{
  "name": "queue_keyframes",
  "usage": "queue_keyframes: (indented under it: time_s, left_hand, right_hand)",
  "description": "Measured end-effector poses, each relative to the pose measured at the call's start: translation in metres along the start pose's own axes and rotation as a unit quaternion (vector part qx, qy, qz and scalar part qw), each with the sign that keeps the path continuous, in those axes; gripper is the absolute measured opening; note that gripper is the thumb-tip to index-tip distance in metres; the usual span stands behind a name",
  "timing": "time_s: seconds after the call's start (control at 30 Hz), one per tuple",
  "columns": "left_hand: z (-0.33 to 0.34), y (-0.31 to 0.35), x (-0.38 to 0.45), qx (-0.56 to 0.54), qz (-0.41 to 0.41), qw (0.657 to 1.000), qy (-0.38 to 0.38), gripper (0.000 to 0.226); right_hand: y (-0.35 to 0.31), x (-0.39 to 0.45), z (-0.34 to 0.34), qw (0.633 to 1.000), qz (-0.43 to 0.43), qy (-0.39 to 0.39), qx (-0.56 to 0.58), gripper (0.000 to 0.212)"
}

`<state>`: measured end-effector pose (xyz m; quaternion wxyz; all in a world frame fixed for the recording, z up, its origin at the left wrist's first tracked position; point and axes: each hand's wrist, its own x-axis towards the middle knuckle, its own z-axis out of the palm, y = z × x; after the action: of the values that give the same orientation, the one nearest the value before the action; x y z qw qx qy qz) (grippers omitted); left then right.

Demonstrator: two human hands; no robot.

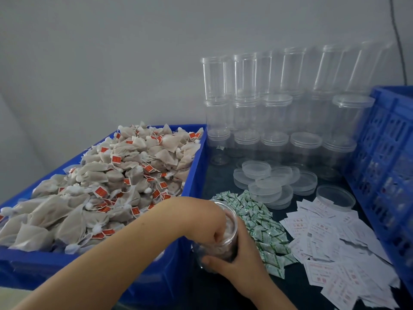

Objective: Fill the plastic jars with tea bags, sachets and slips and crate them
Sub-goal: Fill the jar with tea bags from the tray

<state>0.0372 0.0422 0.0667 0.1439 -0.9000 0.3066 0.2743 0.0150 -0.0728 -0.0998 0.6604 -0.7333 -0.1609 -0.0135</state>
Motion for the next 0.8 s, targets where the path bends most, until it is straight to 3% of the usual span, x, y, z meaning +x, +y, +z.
queue_keyframes:
  time_s: [0.2,0.33,0.4,0.5,0.63,0.7,0.8]
  left_hand:
    - [0.005,0.012,0.021,0.021,-0.063,0.998,-0.006,0.036]
    - [0.000,0.012,0.022,0.051,-0.038,0.997,-0.054,0.030]
    - [-0.001,0.010,0.020,0.050,-0.036,0.997,-0.038,0.025]
    - [-0.001,0.008,0.006,0.068,-0.047,0.992,0.098,0.022]
    - [0.012,-0.009,-0.034,0.023,-0.037,0.945,0.325,0.028]
    - [0.022,-0.024,-0.052,0.014,-0.052,0.927,0.370,0.029]
    - [0.042,-0.048,-0.071,0.014,-0.114,0.923,0.367,0.025]
  right_hand:
    - [-0.001,0.000,0.001,1.000,0.008,0.003,0.014,0.107]
    - [0.001,0.001,0.000,1.000,0.010,0.003,0.018,0.109]
    - [0.002,0.001,0.001,1.000,0.003,0.005,0.012,0.109]
    - [0.002,0.002,0.001,1.000,-0.009,0.012,-0.003,0.107]
    - [0.002,0.002,0.003,1.000,-0.017,0.012,-0.002,0.097]
    - [0.002,0.000,0.004,1.000,-0.014,0.014,0.007,0.096]
    - [0.001,-0.001,0.003,1.000,-0.018,0.019,-0.002,0.097]
